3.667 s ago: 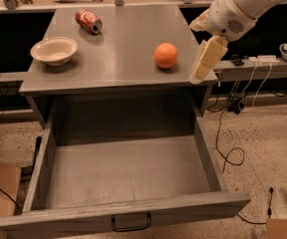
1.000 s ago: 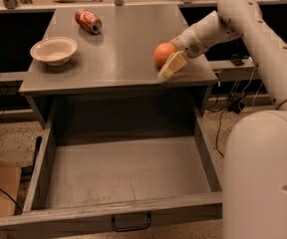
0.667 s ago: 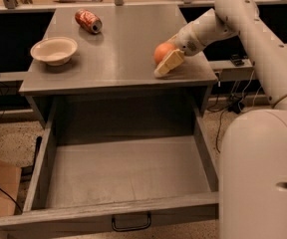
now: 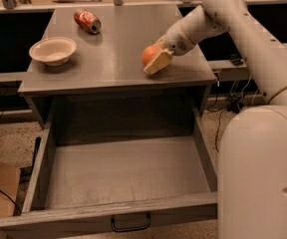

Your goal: Place orange into top drawer

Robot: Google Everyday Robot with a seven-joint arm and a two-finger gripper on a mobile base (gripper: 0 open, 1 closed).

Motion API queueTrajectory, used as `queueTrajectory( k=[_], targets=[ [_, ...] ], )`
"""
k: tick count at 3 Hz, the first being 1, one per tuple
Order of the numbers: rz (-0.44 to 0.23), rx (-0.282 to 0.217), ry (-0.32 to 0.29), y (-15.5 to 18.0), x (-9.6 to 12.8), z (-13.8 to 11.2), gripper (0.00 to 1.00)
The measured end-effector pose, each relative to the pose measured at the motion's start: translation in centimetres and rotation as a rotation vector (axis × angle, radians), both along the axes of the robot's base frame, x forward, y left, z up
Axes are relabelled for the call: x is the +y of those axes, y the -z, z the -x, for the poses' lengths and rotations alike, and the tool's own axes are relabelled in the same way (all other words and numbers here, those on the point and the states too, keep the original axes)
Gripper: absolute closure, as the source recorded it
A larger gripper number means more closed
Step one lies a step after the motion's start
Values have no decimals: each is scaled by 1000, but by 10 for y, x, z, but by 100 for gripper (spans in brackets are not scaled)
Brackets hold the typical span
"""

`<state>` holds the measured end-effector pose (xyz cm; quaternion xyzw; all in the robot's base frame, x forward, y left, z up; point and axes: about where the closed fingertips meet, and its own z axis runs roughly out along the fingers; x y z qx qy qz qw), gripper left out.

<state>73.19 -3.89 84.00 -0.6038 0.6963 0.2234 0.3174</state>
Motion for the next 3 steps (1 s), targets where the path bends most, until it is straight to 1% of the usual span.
queueTrajectory(
  k=[1,2,3],
  targets=[
    [67,-50,-151,-19,21,31,96],
    [130,6,-266,-8,37,69,100],
    [132,136,-314,19,51,110,100]
  ],
)
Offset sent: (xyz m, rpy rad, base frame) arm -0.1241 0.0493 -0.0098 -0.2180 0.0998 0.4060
